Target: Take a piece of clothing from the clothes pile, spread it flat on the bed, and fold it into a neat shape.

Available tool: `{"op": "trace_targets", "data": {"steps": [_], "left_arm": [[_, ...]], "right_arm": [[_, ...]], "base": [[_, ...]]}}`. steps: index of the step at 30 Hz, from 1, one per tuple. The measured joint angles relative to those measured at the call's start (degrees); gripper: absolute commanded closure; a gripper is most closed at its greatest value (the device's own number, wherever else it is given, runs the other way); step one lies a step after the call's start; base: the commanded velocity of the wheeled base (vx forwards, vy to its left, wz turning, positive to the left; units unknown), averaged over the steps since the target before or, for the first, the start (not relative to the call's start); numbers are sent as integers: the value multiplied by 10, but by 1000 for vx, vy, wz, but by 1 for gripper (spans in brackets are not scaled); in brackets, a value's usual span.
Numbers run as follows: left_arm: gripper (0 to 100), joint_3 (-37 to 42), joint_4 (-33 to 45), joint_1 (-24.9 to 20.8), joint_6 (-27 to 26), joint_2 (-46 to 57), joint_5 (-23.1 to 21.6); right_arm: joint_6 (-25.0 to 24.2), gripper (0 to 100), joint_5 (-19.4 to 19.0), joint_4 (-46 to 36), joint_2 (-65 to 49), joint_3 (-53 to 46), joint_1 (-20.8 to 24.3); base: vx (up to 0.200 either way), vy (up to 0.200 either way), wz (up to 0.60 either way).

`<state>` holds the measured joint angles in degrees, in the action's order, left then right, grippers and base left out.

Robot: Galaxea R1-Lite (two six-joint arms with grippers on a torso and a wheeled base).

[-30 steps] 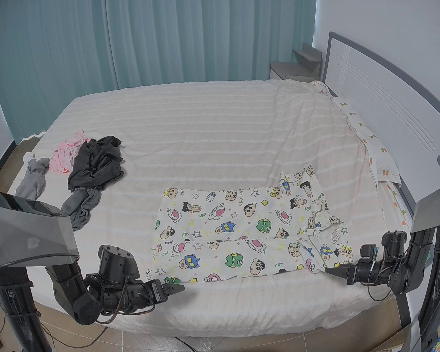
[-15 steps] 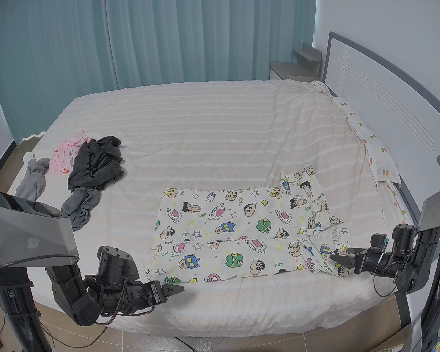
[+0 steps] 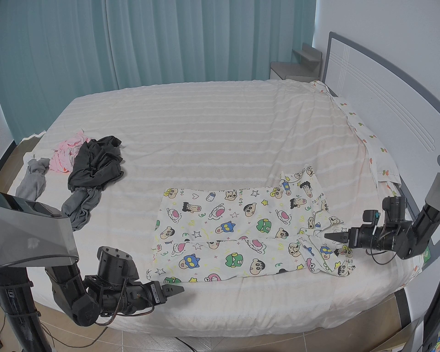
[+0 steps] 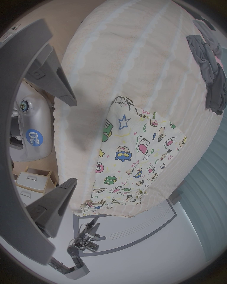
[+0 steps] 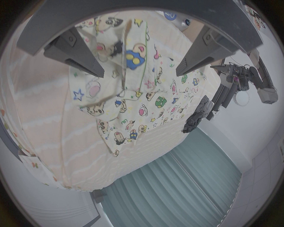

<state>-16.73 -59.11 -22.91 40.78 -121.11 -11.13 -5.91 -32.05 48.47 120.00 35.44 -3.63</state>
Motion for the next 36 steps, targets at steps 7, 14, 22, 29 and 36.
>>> {"op": "trace_targets", "data": {"steps": [7, 14, 22, 29, 36], "left_arm": [[0, 5, -12, 0, 0, 0, 0], [0, 11, -20, -1, 0, -1, 0], [0, 12, -20, -4, 0, -1, 0], [0, 13, -20, -5, 0, -1, 0], [0, 14, -20, -5, 1, -2, 0]], "right_arm": [[-1, 0, 30, -128, 44, 138, 49], [1, 0, 40, -206, 89, 198, 74], [3, 0, 52, -211, 103, 207, 75], [3, 0, 57, -231, 108, 212, 72], [-6, 0, 54, -264, 114, 229, 72]], "base": [[0, 0, 0], [0, 0, 0], [0, 0, 0], [0, 0, 0], [0, 0, 0]]}}
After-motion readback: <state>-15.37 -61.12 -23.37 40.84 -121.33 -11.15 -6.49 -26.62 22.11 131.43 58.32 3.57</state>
